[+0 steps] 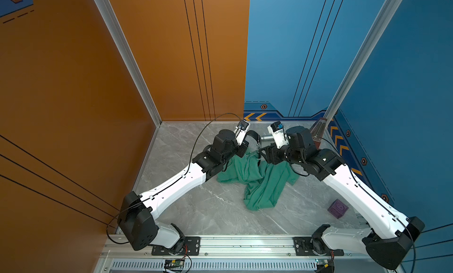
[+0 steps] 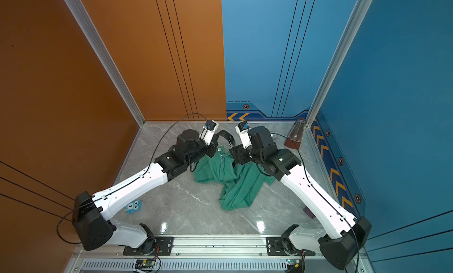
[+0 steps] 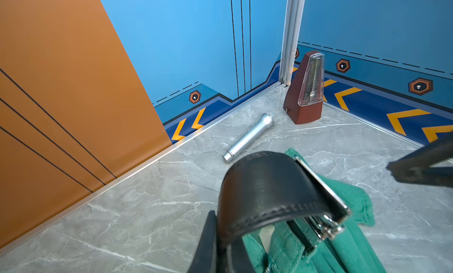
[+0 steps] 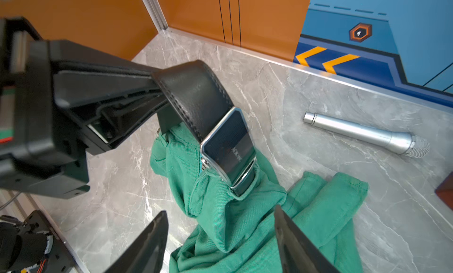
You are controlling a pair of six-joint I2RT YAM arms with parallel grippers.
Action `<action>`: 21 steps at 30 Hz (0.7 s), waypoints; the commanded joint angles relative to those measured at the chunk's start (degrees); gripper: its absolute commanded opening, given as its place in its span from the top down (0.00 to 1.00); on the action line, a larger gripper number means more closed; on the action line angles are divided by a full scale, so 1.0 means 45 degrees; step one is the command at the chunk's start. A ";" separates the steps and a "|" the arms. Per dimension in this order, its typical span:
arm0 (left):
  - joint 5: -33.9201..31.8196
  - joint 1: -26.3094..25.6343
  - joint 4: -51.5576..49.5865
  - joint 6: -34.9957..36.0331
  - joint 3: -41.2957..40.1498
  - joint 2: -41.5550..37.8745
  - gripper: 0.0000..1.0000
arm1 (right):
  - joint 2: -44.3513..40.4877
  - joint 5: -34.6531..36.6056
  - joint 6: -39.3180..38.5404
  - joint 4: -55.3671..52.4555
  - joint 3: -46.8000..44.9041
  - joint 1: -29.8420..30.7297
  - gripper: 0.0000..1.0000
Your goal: Remove the belt from the trousers
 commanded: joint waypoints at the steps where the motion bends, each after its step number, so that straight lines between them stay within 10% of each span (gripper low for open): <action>1: -0.0776 -0.0143 -0.0905 -0.0582 0.0725 -0.0187 1.00 | -0.0029 0.1460 0.0366 0.1140 -0.0110 0.0060 0.27; 15: -0.0905 -0.0271 -0.1468 -0.1206 0.1131 -0.0161 1.00 | 0.2636 0.1705 -0.0350 0.0591 0.2277 0.0868 0.22; 21: -0.0822 -0.0258 -0.1469 -0.1212 0.1129 -0.0233 1.00 | 0.3043 0.1739 -0.0280 0.0591 0.2613 0.0904 0.62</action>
